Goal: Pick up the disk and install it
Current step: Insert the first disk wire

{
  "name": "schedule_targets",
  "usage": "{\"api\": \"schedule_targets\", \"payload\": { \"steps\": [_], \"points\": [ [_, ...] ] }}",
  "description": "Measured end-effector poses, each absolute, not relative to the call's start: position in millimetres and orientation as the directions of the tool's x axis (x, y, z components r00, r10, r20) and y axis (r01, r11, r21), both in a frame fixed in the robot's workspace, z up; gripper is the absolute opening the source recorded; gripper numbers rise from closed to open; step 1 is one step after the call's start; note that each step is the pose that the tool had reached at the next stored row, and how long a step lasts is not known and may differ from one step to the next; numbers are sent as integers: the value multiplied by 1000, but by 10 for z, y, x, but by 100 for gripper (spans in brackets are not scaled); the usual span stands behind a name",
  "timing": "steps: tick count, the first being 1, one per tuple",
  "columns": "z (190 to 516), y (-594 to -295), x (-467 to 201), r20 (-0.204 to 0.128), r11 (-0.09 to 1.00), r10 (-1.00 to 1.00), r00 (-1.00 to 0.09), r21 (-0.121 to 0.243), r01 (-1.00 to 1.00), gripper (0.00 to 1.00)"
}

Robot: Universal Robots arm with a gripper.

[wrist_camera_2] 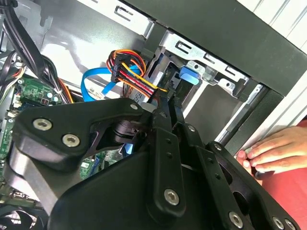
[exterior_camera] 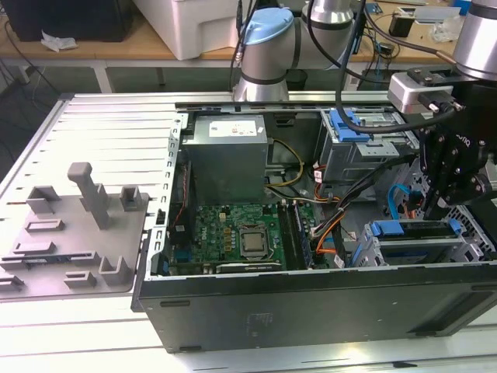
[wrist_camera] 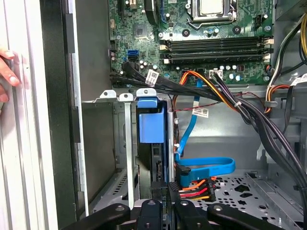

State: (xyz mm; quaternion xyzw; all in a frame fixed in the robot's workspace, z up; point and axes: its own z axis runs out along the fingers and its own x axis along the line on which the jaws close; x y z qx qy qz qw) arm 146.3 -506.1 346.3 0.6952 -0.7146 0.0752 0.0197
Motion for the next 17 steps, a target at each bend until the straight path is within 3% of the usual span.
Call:
{"api": "schedule_targets", "payload": {
  "steps": [9, 17],
  "points": [
    [3463, -5114, 1463, 122, 23, -992, -32, -80, -997, 17],
    [3462, -5182, 1463, 82, 26, -996, -33, -79, -997, 17]
  ]
}}
